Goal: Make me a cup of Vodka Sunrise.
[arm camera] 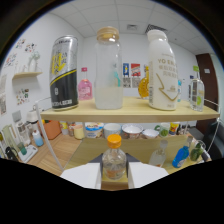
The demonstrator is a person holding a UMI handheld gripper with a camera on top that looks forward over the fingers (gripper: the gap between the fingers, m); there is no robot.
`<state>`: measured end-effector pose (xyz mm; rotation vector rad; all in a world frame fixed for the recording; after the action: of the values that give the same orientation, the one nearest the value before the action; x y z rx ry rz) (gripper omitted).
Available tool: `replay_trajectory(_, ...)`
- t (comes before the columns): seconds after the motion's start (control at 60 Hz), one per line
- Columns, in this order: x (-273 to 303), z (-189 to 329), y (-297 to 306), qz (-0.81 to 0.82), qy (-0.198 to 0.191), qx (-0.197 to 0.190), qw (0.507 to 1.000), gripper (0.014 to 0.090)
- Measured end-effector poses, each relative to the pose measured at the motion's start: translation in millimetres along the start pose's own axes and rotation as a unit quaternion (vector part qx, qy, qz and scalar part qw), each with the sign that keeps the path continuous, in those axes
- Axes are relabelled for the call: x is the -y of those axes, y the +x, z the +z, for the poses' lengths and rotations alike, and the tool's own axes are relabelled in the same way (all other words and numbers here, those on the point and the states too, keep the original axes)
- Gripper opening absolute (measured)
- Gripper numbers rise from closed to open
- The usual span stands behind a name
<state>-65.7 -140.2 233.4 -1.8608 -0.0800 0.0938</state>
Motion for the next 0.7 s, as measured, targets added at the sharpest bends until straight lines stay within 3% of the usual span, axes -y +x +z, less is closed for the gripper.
replay_trajectory(0.167,-14.4,-30.4,-6.1,0.013,0.009,0.005,1.0,0.0356)
replay_trajectory(0.5,-147.5,-12.7,3.6,0.03,-0.07,-0.028,0.997,0.0353)
replay_trajectory(0.7,-197.5,3.6,6.7,0.024,-0.109,-0.043,0.993,0.0353)
